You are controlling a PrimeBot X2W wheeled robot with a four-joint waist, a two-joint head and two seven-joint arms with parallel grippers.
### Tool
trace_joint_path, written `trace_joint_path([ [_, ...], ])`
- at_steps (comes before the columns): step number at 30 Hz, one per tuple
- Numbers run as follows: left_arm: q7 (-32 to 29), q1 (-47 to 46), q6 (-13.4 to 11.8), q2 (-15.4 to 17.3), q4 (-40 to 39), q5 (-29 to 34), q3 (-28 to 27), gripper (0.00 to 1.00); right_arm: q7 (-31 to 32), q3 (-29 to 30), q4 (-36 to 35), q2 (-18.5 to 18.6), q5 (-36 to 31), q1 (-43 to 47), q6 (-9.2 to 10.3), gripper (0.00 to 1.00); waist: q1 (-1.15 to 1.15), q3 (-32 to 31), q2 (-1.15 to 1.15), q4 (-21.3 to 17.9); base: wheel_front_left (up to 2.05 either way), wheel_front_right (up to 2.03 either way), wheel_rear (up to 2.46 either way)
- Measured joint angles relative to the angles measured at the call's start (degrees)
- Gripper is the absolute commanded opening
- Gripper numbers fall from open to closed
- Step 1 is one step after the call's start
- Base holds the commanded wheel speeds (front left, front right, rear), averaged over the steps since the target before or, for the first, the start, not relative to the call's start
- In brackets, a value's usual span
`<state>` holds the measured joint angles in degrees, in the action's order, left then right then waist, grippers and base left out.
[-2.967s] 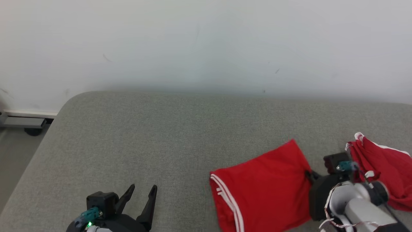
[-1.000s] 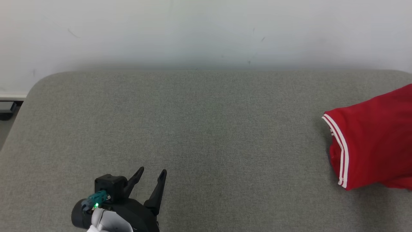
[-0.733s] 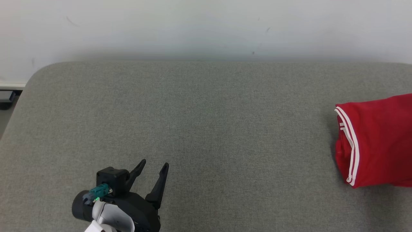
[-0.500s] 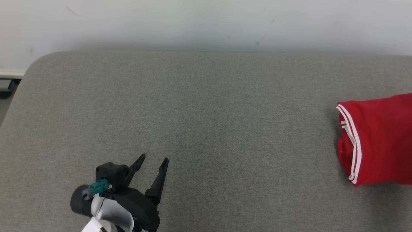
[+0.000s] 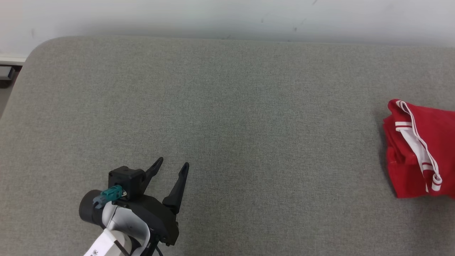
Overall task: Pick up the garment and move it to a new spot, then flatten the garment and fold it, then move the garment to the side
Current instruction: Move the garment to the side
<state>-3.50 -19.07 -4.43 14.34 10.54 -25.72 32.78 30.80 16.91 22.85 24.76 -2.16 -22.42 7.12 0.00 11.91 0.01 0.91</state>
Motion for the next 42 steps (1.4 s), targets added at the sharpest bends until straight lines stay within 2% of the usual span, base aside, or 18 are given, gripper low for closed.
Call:
trace_joint_path([
  [5,0.0,-0.3,0.4,-0.2,1.1,0.0,0.0,1.00,-2.8,0.1,2.4,-0.6,-0.2,-2.2,0.00,1.00,0.00,-0.2,0.00,0.0,0.00,0.00,0.00],
  [8,0.6,-0.4,0.5,-0.3,1.8,0.0,-0.2,1.00,-5.2,0.1,2.7,-2.6,0.2,-3.3,0.00,1.00,0.00,-0.9,0.00,-0.1,0.00,0.00,0.00],
  [11,1.6,-0.8,0.5,-0.5,3.1,0.0,-0.8,1.00,-9.4,-0.4,2.6,-6.3,4.5,-4.1,-0.69,1.00,0.00,-2.3,0.00,-0.2,0.00,0.00,0.00],
  [16,3.2,-0.9,0.5,0.2,5.0,-0.1,-2.1,1.00,-15.3,-2.1,1.4,-11.7,8.9,-3.7,-4.65,1.00,0.00,-5.1,0.00,-0.5,0.00,0.00,0.00],
  [18,4.2,-0.7,0.4,0.3,5.6,-0.2,-2.6,1.00,-18.8,-2.6,-0.7,-13.5,9.9,-1.9,-6.08,1.00,0.00,-7.1,0.00,-0.9,0.00,0.00,0.00],
  [25,6.4,3.5,-0.7,0.9,6.2,-1.2,-5.3,1.00,-24.0,-6.1,-6.1,-18.5,11.7,5.7,-10.44,1.00,-0.01,-12.3,-0.01,-1.9,0.00,0.00,0.00],
  [26,7.7,5.6,-1.5,0.9,5.7,-2.0,-7.7,1.00,-25.1,-6.7,-7.9,-19.4,12.4,8.5,-11.41,1.00,-0.01,-14.4,-0.01,-2.5,0.00,0.00,0.00],
  [34,8.9,9.0,-2.1,1.5,3.9,-2.0,-9.8,1.00,-26.3,-8.0,-11.3,-20.3,14.1,15.4,-12.01,1.00,-0.01,-18.2,-0.02,-3.5,0.00,0.00,0.00],
  [42,8.6,11.8,-2.2,2.1,2.8,-1.5,-10.1,1.00,-26.4,-9.5,-11.9,-21.4,16.1,17.7,-12.17,1.00,-0.01,-19.0,-0.01,-2.8,0.00,0.00,0.00],
])
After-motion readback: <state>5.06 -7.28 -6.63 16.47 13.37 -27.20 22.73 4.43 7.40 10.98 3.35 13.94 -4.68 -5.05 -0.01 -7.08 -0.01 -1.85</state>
